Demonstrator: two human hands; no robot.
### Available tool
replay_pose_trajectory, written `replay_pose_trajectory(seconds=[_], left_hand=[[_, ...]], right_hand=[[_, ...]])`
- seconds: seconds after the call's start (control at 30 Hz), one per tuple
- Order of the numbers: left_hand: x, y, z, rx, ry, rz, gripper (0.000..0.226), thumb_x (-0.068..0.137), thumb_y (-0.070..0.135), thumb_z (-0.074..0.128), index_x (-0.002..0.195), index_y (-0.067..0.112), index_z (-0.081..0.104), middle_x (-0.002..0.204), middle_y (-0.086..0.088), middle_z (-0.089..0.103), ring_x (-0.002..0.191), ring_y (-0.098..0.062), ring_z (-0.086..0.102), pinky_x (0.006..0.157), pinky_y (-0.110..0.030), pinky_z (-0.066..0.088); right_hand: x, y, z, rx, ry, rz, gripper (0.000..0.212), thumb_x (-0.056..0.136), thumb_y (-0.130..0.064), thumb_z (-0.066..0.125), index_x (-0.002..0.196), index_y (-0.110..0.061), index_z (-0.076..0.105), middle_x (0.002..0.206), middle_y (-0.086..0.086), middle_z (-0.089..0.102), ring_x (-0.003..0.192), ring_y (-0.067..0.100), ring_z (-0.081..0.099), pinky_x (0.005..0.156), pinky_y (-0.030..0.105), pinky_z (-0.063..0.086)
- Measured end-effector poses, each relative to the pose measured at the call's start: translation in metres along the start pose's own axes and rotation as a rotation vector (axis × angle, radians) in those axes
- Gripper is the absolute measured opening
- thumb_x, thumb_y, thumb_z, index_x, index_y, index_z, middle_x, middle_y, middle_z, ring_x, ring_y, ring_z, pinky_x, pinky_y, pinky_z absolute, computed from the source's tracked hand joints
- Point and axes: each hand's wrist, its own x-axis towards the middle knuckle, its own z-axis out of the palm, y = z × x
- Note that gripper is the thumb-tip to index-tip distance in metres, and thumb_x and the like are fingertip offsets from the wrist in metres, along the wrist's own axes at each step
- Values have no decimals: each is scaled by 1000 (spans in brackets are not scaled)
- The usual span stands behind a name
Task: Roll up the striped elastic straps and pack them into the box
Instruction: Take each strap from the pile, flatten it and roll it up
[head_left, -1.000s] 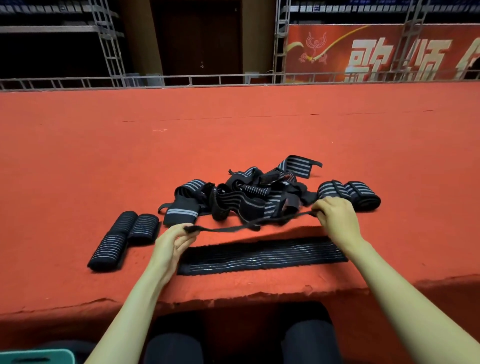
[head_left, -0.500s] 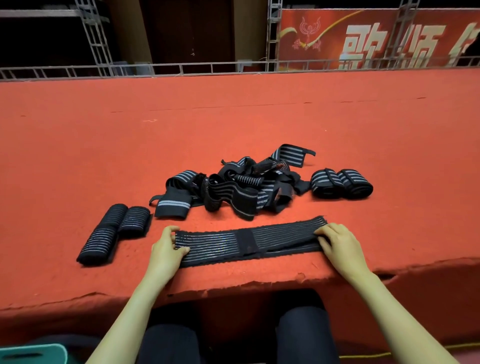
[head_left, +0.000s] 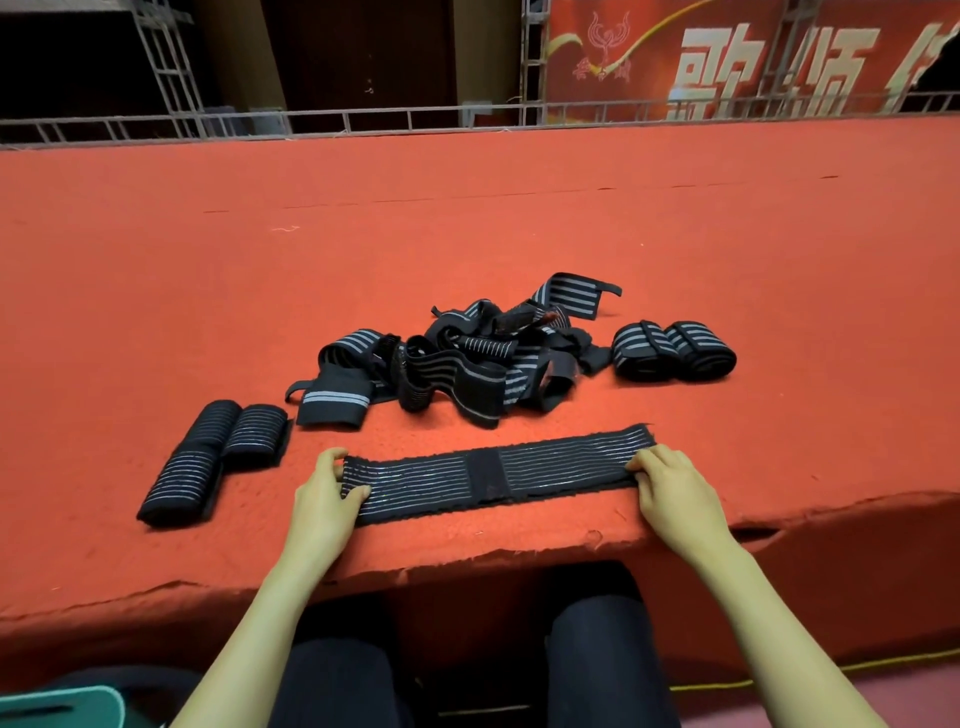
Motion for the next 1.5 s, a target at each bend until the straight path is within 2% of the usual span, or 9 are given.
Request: replay_pose_trajectory(seconds=[0.17,0.33,0.57,0.8,0.97,1.07,1.23,1.4,1.5], left_hand=[[0,1,1,11,1,4,53,84,6,67,132,9,47,122,-17,60,109,-31,56,96,-38,41],[0,0,1,-5,14,5,51,85,5,65,132,10,48,123,-17,59,108,-30,56,95,-36,40],[-2,0,0,-43,21,-10,49,86,5,63,133,11,50,122,-15,60,108,-26,57,96,-32,40],[4,-5,-4,-74,-20,-37,47,87,2,60,132,12,51,119,-13,61,96,-15,54,91,-21,36],[6,-8,-5,-67,-35,-49,49,87,3,61,134,10,50,123,-14,61,107,-22,58,95,-24,38],[5,-10,-3,1,-1,16,50,86,4,62,134,9,50,119,-12,62,101,-22,59,93,-26,41],[1,-14,6,148,71,63,47,89,9,60,134,9,49,121,-10,56,112,-26,46,98,-33,34],[-7,-16,9,319,212,-27,31,87,26,63,112,8,60,109,-13,52,108,-31,39,95,-39,29],[-11,-16,8,427,198,-105,33,88,38,59,107,11,60,110,-10,49,110,-30,36,92,-39,24]], right_hand=[[-3,-4,-1,-25,-3,46,15,89,-6,53,98,-8,65,102,8,62,98,32,54,74,40,46],[2,-22,-1,-46,-50,21,27,85,-2,50,106,-8,66,107,10,63,104,34,53,84,39,42],[13,-102,40,203,-229,-347,26,94,-20,54,116,-10,63,119,3,59,116,24,49,103,30,34],[34,-162,61,290,-365,-590,50,87,-44,63,130,-20,54,131,1,49,125,17,40,110,31,29],[35,-164,74,290,-455,-564,55,83,-58,61,133,-35,52,139,-5,44,131,13,35,113,32,19],[32,-158,76,296,-446,-547,60,77,-68,54,130,-40,54,144,-8,41,134,9,31,116,36,15],[28,-159,78,290,-400,-526,67,73,-77,40,128,-43,54,142,-13,42,131,7,32,116,31,12],[25,-158,79,267,-388,-526,65,76,-76,39,130,-43,52,143,-15,40,134,5,29,119,33,5],[24,-159,80,258,-387,-522,62,78,-75,39,130,-43,51,143,-15,39,135,4,28,119,33,3]])
